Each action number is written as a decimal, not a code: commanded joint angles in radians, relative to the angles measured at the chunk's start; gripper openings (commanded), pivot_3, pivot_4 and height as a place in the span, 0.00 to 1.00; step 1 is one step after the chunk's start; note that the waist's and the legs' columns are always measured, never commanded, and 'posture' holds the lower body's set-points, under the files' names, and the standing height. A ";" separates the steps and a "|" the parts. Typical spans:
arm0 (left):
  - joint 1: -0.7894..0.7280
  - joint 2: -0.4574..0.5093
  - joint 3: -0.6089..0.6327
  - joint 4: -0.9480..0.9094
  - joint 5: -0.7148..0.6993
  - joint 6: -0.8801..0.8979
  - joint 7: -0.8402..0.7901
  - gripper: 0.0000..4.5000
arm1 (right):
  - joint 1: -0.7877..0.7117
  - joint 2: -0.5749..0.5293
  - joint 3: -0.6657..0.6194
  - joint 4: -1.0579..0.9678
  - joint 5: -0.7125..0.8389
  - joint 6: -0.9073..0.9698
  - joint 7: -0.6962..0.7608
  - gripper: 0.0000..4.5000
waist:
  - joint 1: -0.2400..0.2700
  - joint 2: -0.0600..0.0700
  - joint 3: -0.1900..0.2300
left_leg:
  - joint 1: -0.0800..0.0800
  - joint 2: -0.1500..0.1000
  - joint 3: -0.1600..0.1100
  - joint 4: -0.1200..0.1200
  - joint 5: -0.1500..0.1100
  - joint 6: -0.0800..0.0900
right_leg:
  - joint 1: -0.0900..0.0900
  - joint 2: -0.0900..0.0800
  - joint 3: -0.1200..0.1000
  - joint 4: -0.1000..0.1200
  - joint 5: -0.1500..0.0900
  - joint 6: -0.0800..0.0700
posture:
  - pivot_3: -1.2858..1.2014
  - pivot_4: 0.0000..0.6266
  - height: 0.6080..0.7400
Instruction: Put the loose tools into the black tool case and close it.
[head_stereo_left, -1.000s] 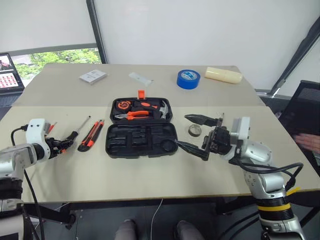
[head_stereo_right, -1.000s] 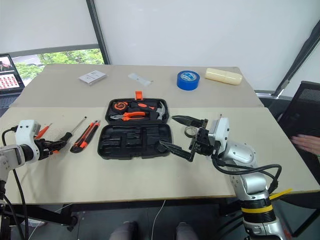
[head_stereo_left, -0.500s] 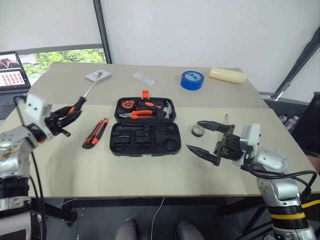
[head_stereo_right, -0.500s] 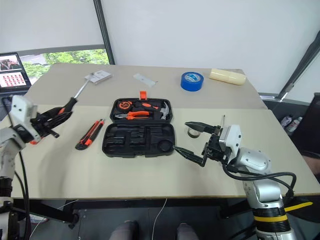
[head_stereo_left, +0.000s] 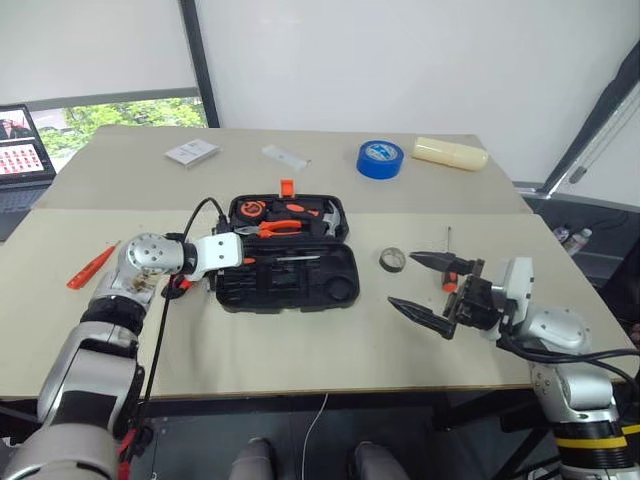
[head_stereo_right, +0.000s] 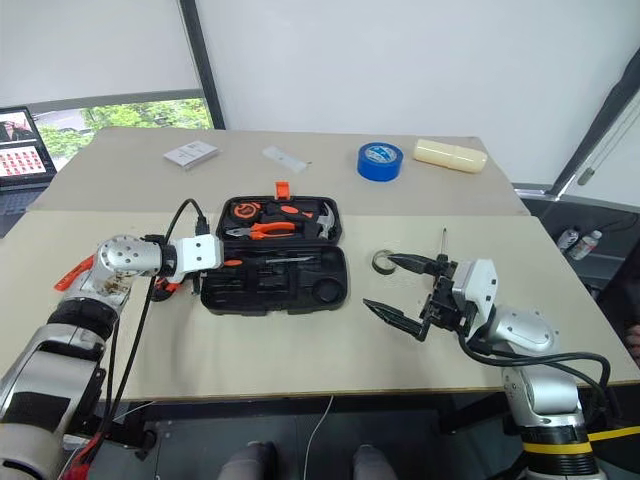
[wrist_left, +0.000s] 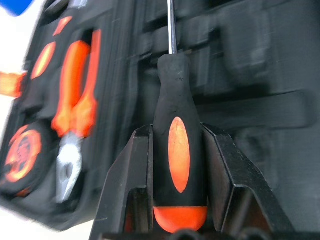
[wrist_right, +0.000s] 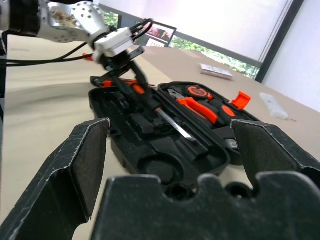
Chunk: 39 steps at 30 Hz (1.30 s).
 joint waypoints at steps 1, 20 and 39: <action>-0.060 -0.017 -0.007 0.065 0.038 -0.039 0.049 0.20 | 0.007 -0.014 -0.029 -0.056 0.005 -0.010 -0.012 1.00 | 0.004 0.000 0.000 | 0.000 0.000 0.000 0.001 0.000 0.000 | 0.000 0.000 0.000 0.000 0.000 0.001 | 0.52 0.24 1.00; -0.132 -0.073 0.128 0.192 -0.077 -0.049 -0.006 0.69 | 0.037 -0.023 -0.032 -0.103 0.014 0.018 -0.036 1.00 | 0.005 0.000 0.000 | -0.001 0.000 -0.001 0.002 0.000 0.000 | 0.000 0.000 0.000 0.001 0.002 0.001 | 0.52 0.24 1.00; -0.022 -0.231 0.152 0.068 -0.103 0.434 0.089 0.01 | 0.046 -0.001 -0.024 -0.097 0.013 0.026 -0.068 1.00 | 0.005 0.001 0.000 | -0.001 0.000 -0.003 0.004 0.000 0.000 | 0.002 0.001 0.000 0.001 0.002 0.002 | 0.52 0.24 1.00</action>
